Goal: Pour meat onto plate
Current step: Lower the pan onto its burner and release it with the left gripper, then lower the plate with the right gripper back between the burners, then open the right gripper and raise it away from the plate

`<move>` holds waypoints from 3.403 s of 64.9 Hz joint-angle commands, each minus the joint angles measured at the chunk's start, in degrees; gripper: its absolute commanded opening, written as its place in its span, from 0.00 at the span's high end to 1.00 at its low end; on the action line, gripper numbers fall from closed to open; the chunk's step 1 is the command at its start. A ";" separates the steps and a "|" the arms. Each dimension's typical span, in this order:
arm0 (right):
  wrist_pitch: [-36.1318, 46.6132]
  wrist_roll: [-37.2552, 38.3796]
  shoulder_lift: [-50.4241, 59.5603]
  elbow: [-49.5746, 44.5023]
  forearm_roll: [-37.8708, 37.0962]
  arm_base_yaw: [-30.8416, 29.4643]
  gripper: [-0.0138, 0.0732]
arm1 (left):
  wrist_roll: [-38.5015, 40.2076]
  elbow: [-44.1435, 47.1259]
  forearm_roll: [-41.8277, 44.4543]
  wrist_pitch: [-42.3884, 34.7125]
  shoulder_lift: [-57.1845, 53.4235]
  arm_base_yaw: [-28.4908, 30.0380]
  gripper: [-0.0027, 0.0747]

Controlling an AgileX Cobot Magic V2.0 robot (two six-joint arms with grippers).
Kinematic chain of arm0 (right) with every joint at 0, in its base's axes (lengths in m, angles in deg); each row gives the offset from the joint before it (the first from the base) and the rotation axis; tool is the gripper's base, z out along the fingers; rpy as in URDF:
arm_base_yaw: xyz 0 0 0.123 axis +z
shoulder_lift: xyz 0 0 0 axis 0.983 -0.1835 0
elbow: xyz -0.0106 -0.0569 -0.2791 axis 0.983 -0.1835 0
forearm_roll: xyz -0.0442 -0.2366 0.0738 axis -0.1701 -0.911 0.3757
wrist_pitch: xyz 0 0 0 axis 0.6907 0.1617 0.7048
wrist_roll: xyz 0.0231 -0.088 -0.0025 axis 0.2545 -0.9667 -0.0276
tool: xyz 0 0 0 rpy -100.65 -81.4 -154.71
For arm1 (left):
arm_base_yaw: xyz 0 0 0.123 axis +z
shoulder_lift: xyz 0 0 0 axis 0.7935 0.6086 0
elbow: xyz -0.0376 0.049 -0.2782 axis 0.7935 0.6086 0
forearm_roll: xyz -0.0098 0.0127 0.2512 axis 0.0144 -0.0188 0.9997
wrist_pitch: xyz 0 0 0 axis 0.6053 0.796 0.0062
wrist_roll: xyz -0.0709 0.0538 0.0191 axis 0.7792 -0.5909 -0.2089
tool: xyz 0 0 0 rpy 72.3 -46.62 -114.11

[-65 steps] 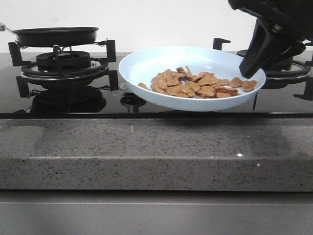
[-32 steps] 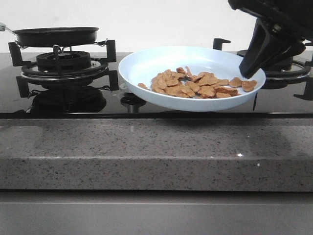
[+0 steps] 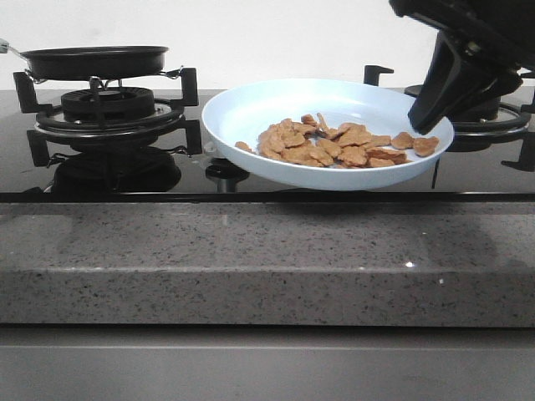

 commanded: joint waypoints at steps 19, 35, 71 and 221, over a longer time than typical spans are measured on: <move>-5.35 -0.44 0.72 8.15 2.23 0.07 0.91 | 0.51 -1.41 0.46 -4.86 0.29 -0.43 0.99; -11.21 -0.44 -7.12 23.81 2.23 0.07 0.91 | 0.51 -1.41 0.49 -5.59 0.29 -0.43 0.99; -14.69 -0.39 -30.15 51.14 0.12 -0.13 0.91 | 0.51 -1.41 0.40 -5.59 0.29 -0.43 0.99; -33.13 1.57 -32.79 61.99 -5.14 -4.14 0.77 | 0.51 -1.41 0.24 -5.59 0.29 -0.43 0.99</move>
